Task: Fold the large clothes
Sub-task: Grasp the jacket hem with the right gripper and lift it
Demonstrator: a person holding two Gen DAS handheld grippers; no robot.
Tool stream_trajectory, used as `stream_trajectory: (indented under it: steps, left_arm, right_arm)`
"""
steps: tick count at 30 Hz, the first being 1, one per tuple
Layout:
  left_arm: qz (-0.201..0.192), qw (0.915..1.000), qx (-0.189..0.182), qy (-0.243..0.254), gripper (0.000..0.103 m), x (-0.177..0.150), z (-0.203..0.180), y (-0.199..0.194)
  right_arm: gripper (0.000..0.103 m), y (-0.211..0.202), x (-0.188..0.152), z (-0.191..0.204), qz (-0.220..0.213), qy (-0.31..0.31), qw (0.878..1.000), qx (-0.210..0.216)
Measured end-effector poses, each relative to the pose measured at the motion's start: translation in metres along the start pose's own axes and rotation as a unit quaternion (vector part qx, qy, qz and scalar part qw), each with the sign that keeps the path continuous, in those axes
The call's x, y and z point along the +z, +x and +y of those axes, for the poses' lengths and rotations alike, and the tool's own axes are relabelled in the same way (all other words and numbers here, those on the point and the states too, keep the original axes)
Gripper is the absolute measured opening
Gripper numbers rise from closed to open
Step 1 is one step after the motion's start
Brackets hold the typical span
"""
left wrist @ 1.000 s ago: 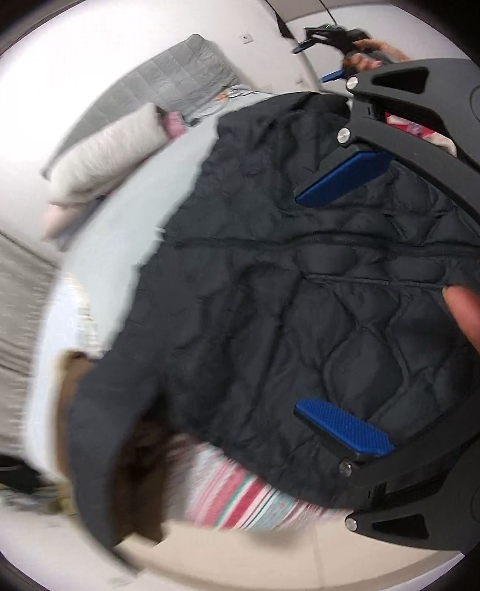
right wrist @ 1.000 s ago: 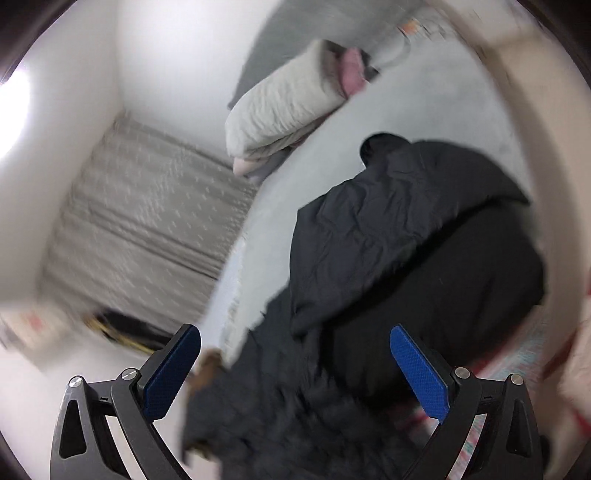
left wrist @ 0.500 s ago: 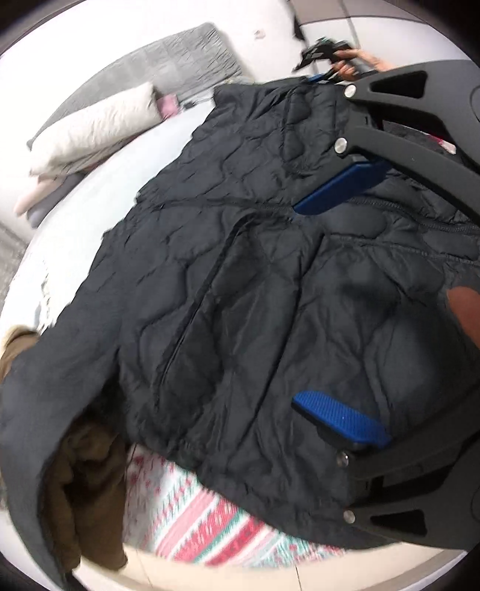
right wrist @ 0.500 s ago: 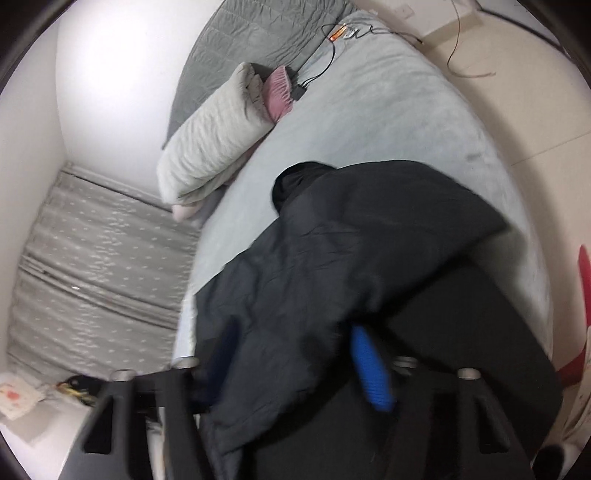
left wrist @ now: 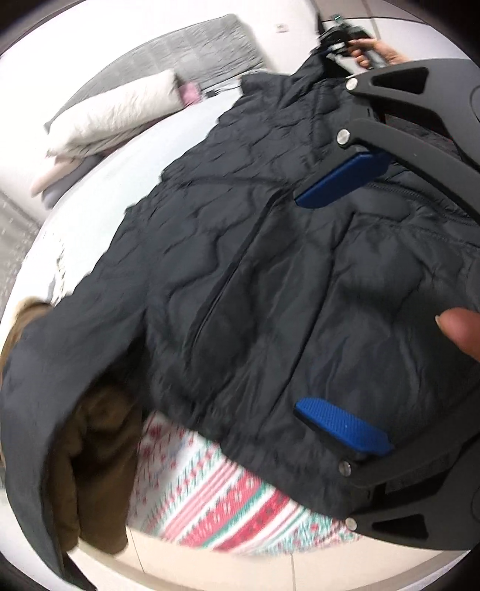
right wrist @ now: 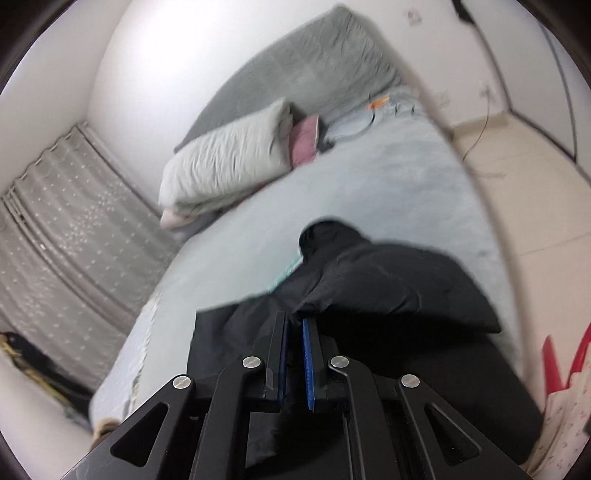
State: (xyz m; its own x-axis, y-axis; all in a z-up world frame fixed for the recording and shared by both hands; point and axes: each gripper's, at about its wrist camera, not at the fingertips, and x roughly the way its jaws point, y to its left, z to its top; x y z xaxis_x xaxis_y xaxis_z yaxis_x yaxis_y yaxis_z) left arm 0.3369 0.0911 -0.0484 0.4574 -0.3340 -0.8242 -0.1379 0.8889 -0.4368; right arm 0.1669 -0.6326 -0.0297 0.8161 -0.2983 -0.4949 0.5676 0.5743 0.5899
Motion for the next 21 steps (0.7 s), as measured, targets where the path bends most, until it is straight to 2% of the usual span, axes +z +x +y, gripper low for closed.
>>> stream_trajectory:
  steps: [2, 5, 7, 10, 12, 13, 15, 16, 17, 19, 21]
  left_arm:
    - [-0.012, 0.9999, 0.0, -0.012, 0.102, 0.004, 0.007, -0.005]
    - [-0.04, 0.9992, 0.004, -0.011, 0.102, 0.008, 0.009, -0.015]
    - [-0.047, 0.9988, -0.001, -0.01, 0.102, 0.01, 0.008, -0.015]
    - [-0.023, 0.9988, -0.043, -0.008, 0.102, 0.014, 0.005, -0.003]
    - [-0.018, 0.9981, -0.058, -0.011, 0.102, 0.016, 0.007, -0.001]
    - [-0.025, 0.9978, -0.059, -0.017, 0.102, 0.018, 0.012, -0.003]
    - [-0.035, 0.9977, -0.046, -0.034, 0.102, 0.021, 0.022, -0.006]
    - [-0.038, 0.9974, -0.04, -0.046, 0.102, 0.023, 0.03, -0.007]
    - [-0.038, 0.9971, -0.034, -0.056, 0.102, 0.024, 0.036, -0.008]
    - [-0.042, 0.9969, -0.013, -0.066, 0.102, 0.027, 0.047, -0.009]
    - [-0.044, 0.9965, -0.004, -0.07, 0.102, 0.027, 0.053, -0.01]
  right_arm:
    - [0.007, -0.016, -0.002, 0.025, -0.041, -0.046, 0.998, -0.007]
    - [0.007, -0.041, -0.011, 0.08, -0.105, -0.142, 0.984, -0.004]
    - [0.007, -0.055, -0.034, 0.13, -0.134, -0.218, 0.967, 0.011]
    - [0.007, -0.054, -0.096, 0.217, -0.138, -0.349, 0.925, 0.063]
    - [0.007, -0.042, -0.158, 0.272, -0.096, -0.432, 0.889, 0.116]
    - [0.007, -0.034, -0.186, 0.289, -0.068, -0.46, 0.876, 0.127]
    - [0.007, -0.005, -0.258, 0.318, -0.006, -0.533, 0.838, 0.12]
    - [0.007, 0.01, -0.3, 0.327, 0.029, -0.572, 0.812, 0.112]
    - [0.007, 0.025, -0.327, 0.328, 0.058, -0.598, 0.792, 0.106]
    - [0.008, 0.044, -0.374, 0.33, 0.117, -0.63, 0.761, 0.096]
    - [0.008, 0.049, -0.396, 0.329, 0.167, -0.628, 0.752, 0.11]
